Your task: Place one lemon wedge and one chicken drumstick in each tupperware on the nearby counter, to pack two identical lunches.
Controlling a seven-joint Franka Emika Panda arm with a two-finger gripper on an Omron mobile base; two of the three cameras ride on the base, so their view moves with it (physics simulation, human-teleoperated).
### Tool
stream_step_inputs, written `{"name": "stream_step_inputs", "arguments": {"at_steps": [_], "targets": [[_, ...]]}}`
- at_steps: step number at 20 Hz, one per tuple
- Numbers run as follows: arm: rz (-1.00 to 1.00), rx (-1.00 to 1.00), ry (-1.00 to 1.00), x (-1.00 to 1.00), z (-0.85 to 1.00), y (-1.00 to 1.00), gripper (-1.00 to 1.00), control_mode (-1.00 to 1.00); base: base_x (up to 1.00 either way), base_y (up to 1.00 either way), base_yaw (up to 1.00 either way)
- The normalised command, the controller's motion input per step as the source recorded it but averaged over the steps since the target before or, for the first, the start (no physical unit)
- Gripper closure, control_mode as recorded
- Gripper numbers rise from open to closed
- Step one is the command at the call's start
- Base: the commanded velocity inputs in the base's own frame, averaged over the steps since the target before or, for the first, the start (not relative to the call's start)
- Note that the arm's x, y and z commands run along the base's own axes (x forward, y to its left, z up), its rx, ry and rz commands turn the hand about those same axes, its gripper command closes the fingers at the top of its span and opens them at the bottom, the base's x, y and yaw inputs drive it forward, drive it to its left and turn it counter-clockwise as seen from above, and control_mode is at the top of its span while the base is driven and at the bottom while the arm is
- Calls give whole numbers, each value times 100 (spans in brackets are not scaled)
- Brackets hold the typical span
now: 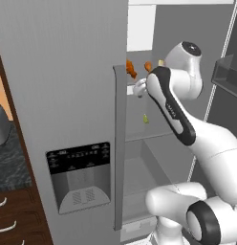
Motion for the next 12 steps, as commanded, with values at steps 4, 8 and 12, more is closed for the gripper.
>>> {"name": "stream_step_inputs", "arguments": {"at_steps": [4, 8, 12], "targets": [[15, 16, -1, 76, 52, 3, -100, -100, 0, 0, 0], [2, 14, -1, 97, 39, -12, -100, -100, 0, 0, 0], [-6, 0, -14, 80, 2, 1, -100, -100, 0, 0, 0]]}}
